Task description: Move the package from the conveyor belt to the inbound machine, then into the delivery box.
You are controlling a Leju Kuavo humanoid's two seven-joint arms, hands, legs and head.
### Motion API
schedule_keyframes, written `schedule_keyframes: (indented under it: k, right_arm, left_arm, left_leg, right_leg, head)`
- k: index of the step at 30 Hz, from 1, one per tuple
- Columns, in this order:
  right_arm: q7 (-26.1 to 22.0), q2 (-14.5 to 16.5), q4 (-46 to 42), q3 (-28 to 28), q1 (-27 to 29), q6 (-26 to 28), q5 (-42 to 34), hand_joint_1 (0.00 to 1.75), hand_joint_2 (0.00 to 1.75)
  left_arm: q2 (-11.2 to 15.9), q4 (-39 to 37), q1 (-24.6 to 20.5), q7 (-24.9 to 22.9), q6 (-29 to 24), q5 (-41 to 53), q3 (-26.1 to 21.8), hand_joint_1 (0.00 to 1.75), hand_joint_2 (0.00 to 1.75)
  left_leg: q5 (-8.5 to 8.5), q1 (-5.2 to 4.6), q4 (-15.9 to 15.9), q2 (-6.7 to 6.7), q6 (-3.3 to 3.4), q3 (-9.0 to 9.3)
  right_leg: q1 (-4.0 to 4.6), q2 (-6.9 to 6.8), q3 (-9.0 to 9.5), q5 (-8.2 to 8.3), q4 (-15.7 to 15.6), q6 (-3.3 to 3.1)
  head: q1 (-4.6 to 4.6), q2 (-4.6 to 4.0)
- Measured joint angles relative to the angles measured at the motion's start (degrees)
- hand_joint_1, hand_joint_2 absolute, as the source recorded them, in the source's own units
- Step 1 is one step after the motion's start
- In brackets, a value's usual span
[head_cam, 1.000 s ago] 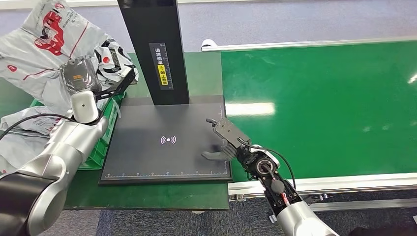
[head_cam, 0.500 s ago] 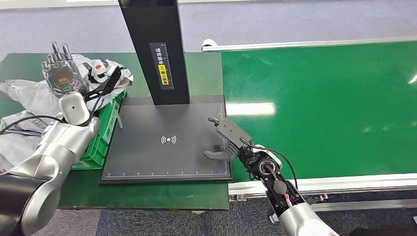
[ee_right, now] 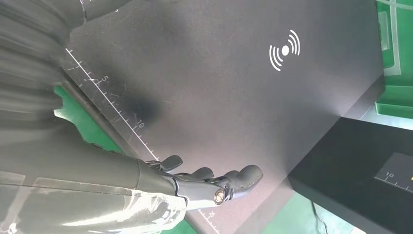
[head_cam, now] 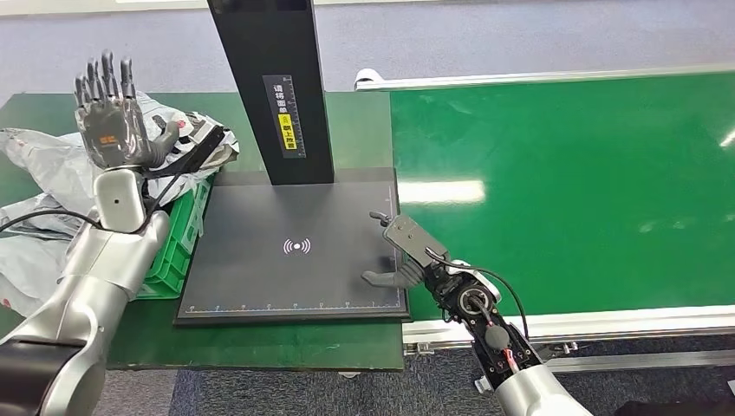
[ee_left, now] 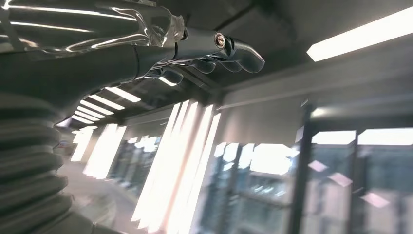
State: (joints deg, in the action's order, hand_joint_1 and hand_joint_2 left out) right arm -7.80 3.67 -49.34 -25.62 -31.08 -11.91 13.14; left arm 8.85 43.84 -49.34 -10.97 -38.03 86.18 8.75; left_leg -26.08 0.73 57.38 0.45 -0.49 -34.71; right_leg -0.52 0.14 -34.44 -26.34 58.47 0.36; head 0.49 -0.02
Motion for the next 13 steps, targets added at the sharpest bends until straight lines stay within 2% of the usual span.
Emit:
schedule_keyframes:
  k: [3, 6, 7, 8, 10, 12, 13]
  right_arm:
    - [-0.7, 0.0, 0.0, -0.1, 0.0, 0.2, -0.4, 0.0, 1.75]
    - [-1.6, 0.0, 0.4, -0.2, -0.2, 0.8, -0.7, 0.0, 1.75]
    - [-1.9, 0.0, 0.5, -0.3, -0.4, 0.9, -0.8, 0.0, 1.75]
    - [-2.1, 0.0, 0.8, -0.4, -0.6, 1.0, -0.8, 0.0, 1.75]
    - [-2.6, 0.0, 1.4, -0.5, -1.2, 1.3, -0.9, 0.0, 1.75]
    - [-3.2, 0.1, 2.1, -0.6, -1.8, 1.6, -1.0, 0.0, 1.75]
    - [-3.3, 0.2, 2.3, -0.6, -2.0, 1.7, -1.0, 0.0, 1.75]
  left_arm:
    - [-4.3, 10.9, 2.6, 21.0, 0.0, -3.1, -11.2, 0.0, 0.0]
    - [-11.1, 19.0, 3.2, 43.1, 0.0, -10.2, -24.2, 0.0, 0.0]
    - [-13.3, 21.4, 3.5, 47.3, 0.0, -13.5, -28.1, 0.0, 0.0]
    - [-15.1, 23.8, 3.9, 49.5, 0.0, -16.7, -31.1, 0.0, 0.0]
    - [-18.0, 28.2, 5.4, 50.6, 0.0, -23.0, -34.4, 0.0, 0.0]
    - [-20.5, 32.0, 6.9, 50.7, 0.0, -30.2, -35.8, 0.0, 0.87]
    - [-21.2, 33.0, 7.3, 50.8, 0.1, -32.3, -36.1, 0.0, 1.16]
  left_leg:
    - [0.0, 0.0, 0.0, 0.02, 0.0, -0.03]
    - [-0.01, 0.0, 0.0, 0.06, 0.0, -0.05]
    - [-0.01, 0.0, 0.0, 0.11, 0.0, -0.04]
    - [-0.02, 0.0, 0.0, 0.15, 0.0, -0.03]
    - [-0.02, 0.01, 0.0, 0.1, 0.0, -0.02]
    - [-0.02, 0.01, 0.0, -0.04, -0.01, -0.04]
    - [-0.02, 0.02, 0.0, -0.08, -0.01, -0.04]
  right_leg:
    - [0.0, 0.02, -0.03, 0.0, 0.0, 0.0]
    - [0.0, 0.04, -0.02, 0.01, 0.0, 0.0]
    - [0.0, 0.08, -0.01, 0.02, 0.0, 0.0]
    - [0.0, 0.11, -0.02, 0.02, 0.0, 0.0]
    - [0.01, 0.11, -0.02, 0.01, 0.0, 0.0]
    - [0.01, 0.0, 0.0, -0.01, 0.0, 0.0]
    - [0.01, -0.04, 0.0, -0.01, 0.0, 0.0]
  head:
    - [-0.01, 0.0]
    - [-0.01, 0.0]
    - [-0.01, -0.01]
    - [-0.01, -0.01]
    - [-0.02, 0.0]
    - [-0.01, 0.0]
    - [-0.01, 0.0]
